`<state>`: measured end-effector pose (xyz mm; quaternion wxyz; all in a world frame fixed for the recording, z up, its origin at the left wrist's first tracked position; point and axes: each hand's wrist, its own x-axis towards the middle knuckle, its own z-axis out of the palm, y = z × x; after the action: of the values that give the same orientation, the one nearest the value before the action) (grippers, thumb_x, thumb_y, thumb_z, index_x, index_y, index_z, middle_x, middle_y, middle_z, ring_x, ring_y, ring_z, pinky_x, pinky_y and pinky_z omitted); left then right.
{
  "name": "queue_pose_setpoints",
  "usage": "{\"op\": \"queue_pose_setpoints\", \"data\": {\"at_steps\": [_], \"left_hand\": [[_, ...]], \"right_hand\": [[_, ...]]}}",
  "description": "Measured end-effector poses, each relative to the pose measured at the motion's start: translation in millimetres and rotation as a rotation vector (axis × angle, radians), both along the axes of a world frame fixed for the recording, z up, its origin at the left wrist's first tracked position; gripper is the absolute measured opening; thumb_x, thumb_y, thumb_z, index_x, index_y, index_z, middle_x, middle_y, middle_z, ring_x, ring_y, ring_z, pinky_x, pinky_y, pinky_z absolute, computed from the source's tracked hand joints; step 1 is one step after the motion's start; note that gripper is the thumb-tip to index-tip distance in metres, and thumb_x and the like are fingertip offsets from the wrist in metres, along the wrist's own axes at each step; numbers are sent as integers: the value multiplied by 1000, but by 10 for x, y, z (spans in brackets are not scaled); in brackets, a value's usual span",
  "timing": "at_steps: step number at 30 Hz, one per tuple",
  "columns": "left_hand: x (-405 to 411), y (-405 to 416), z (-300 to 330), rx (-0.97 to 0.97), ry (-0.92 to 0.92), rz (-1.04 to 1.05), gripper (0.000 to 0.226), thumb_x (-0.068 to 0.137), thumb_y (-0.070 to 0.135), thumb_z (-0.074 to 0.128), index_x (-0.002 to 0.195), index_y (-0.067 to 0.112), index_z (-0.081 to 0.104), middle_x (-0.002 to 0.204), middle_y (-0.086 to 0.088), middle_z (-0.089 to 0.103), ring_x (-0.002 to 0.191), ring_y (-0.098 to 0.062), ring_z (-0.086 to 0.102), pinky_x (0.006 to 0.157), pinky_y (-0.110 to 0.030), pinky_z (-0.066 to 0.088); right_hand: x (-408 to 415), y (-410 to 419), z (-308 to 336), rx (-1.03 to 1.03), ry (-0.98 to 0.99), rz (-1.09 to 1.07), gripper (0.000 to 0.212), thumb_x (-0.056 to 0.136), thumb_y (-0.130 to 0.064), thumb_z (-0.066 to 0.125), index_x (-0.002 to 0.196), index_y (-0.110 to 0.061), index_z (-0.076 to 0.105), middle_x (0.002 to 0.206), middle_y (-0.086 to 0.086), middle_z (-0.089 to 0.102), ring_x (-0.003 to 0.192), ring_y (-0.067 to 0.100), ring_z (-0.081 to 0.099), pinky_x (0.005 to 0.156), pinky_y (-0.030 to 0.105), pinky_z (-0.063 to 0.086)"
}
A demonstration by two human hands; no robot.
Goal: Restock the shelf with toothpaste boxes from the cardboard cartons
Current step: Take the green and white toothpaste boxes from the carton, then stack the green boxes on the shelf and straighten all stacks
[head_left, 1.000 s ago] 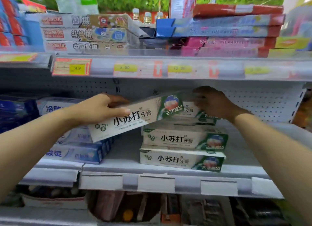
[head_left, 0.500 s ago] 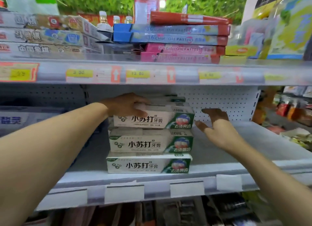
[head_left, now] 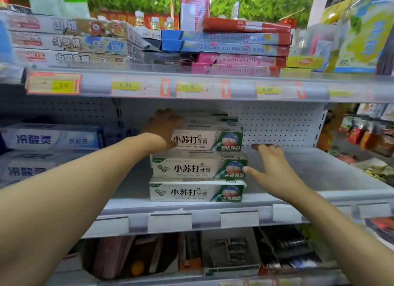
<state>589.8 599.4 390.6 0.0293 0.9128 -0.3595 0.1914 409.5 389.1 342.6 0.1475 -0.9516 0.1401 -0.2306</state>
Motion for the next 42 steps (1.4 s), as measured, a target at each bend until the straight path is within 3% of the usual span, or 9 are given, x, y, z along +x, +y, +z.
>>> {"op": "queue_pose_setpoints", "data": {"at_steps": [3,5,7,10,13,28,33,38,42], "left_hand": [[-150,204,-27,-11,73,-16,68,85,28,65,143,27,30,145,-7,31,130,-28,31,104,-43,36],[-260,406,-72,-35,148,-26,46,88,28,62,129,21,43,131,-9,49,110,-25,48,89,-38,45],[-378,559,-134,-55,119,-20,35,88,30,61,118,18,48,122,-8,54,99,-25,50,81,-36,46],[-533,949,-352,-73,-3,-123,63,84,30,65,139,24,36,129,-7,41,117,-28,38,92,-40,40],[-664,1413,-713,-82,-3,-219,64,83,29,67,139,21,38,134,-4,38,120,-25,34,93,-39,38],[-1060,3140,-2868,231,537,-219,62,84,33,65,139,25,38,137,-1,38,127,-21,33,102,-36,35],[-1134,3413,-3589,307,697,-161,62,85,36,64,139,26,36,138,-2,37,126,-22,34,103,-38,35],[-1177,3501,-4263,321,816,-109,60,86,31,61,140,27,35,138,-2,37,127,-22,34,104,-39,35],[-1223,3461,-4867,312,897,-104,62,87,29,61,142,28,33,140,0,35,128,-20,32,103,-35,32]], "right_hand": [[-150,255,-67,-47,32,32,63,86,-36,63,139,-14,36,138,6,39,130,22,24,105,34,28],[-239,496,-136,-78,60,36,62,85,-38,64,138,-17,38,138,4,40,130,21,24,105,33,29],[-298,669,-203,-102,75,42,63,85,-39,63,139,-18,38,140,4,38,131,22,23,106,33,29],[-375,1076,-318,-107,145,40,69,86,-39,62,143,-16,31,145,6,32,134,23,21,109,33,26],[-445,1567,-497,-79,200,56,70,87,-39,61,144,-15,29,145,7,32,136,24,21,111,33,23],[-694,3405,-2350,146,569,78,68,87,-36,63,143,-15,30,142,7,32,133,25,24,108,35,28],[-714,3560,-3145,250,748,21,64,86,-34,63,139,-13,33,143,11,32,130,30,34,108,37,33],[-744,3502,-3993,405,933,-59,49,90,-26,58,132,-10,39,126,13,52,114,28,52,95,41,45],[-754,3456,-4598,482,1025,-137,51,91,-19,58,135,-3,41,132,14,49,117,28,52,97,39,47]]}}
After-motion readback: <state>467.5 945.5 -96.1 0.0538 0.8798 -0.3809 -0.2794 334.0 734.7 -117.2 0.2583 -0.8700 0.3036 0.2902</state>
